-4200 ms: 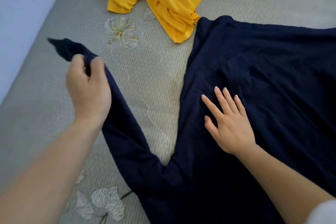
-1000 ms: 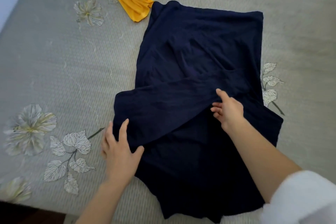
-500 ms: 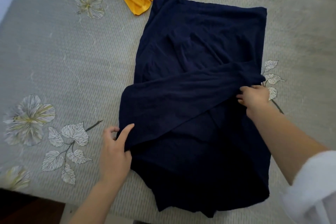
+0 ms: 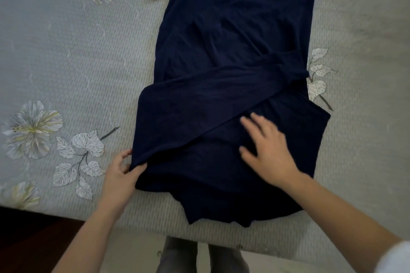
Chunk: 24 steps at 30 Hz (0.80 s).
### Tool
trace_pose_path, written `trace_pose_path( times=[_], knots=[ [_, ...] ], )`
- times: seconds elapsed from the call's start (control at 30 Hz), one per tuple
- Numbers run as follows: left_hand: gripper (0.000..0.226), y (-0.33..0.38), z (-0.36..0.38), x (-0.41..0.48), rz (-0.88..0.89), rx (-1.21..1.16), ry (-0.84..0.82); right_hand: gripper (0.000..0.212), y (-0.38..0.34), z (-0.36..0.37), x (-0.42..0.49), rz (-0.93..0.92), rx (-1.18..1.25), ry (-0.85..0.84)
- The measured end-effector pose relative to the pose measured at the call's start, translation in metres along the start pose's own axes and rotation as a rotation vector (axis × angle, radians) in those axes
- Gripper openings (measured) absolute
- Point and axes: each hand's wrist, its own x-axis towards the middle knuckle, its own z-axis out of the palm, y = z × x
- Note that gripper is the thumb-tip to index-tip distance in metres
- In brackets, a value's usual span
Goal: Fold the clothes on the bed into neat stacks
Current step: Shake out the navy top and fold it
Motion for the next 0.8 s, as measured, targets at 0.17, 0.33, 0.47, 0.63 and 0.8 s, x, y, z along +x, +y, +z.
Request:
trace_pose_path(
  times=[0.17, 0.33, 0.47, 0.63, 0.8],
  knots=[
    [0.038, -0.005, -0.003, -0.012, -0.009, 0.103, 0.157, 0.068, 0.001, 0.023, -0.065, -0.167, -0.235, -0.446],
    [0.068, -0.019, 0.014, -0.038, 0.641, 0.813, 0.176, 0.073, 0.015, 0.009, -0.102, -0.312, -0.295, -0.361],
    [0.092, -0.045, 0.02, -0.05, 1.07, 1.272, -0.401, 0.086, 0.031, 0.013, -0.126, -0.463, -0.403, -0.437],
    [0.079, -0.052, 0.022, -0.041, 1.238, 1.566, -0.444, 0.082, 0.031, 0.027, -0.122, -0.495, -0.463, -0.306],
    [0.046, -0.016, 0.034, -0.032, 1.174, 1.471, -0.42, 0.046, 0.022, 0.022, -0.101, -0.439, -0.269, -0.156]
  ],
)
